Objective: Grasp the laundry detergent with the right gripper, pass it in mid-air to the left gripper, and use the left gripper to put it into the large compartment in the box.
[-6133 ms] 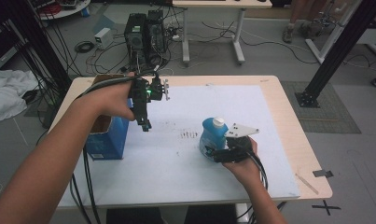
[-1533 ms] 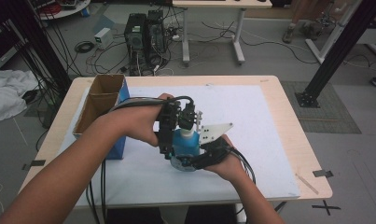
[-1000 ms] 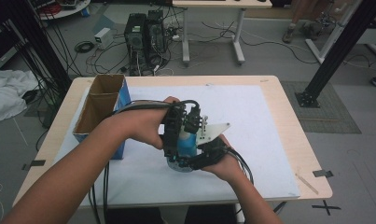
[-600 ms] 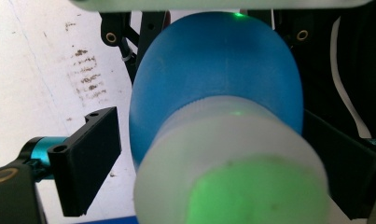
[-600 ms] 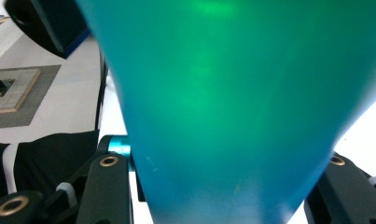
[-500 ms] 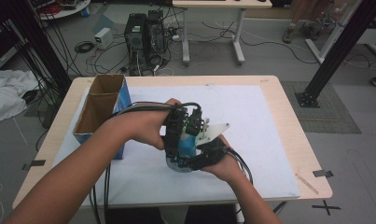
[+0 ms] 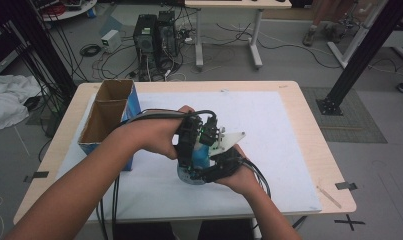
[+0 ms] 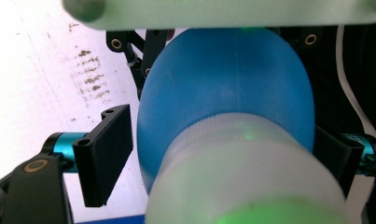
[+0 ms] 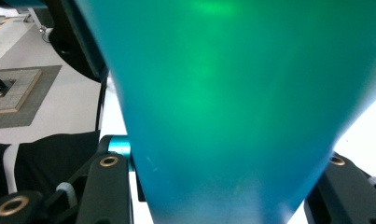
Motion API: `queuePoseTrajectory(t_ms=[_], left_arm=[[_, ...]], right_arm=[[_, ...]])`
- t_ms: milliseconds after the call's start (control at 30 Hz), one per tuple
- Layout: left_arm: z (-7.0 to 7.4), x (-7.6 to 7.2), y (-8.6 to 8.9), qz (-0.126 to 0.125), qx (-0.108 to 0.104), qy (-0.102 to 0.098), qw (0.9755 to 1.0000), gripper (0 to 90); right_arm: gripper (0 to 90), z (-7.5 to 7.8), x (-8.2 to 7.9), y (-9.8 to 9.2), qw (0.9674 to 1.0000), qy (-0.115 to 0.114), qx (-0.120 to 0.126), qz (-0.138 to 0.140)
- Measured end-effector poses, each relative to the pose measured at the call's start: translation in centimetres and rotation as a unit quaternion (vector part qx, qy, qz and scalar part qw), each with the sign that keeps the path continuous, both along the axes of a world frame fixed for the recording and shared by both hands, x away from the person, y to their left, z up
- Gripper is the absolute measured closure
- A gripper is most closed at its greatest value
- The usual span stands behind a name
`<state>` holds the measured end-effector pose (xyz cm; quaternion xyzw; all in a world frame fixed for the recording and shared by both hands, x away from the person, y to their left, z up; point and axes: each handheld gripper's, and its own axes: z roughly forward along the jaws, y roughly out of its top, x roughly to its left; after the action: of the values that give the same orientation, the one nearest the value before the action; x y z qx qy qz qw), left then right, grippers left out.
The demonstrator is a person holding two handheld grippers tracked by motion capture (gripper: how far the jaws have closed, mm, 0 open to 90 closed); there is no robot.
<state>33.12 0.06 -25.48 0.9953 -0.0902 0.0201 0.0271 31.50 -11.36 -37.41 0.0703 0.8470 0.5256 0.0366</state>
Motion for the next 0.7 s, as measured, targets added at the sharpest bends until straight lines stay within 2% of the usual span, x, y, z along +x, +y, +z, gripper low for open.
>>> queuePoseTrajectory(t_ms=[500,700], left_arm=[[-0.01,-0.03,-0.09,-0.004,0.004,0.000,1.0000,23.4],[-0.06,0.00,0.00,-0.004,0.008,-0.001,1.0000,29.2]], right_arm=[[46.5,-0.01,0.03,0.05,1.0000,-0.003,-0.002,0.000],[46.6,0.03,-0.04,0.10,1.0000,-0.004,-0.001,0.001]])
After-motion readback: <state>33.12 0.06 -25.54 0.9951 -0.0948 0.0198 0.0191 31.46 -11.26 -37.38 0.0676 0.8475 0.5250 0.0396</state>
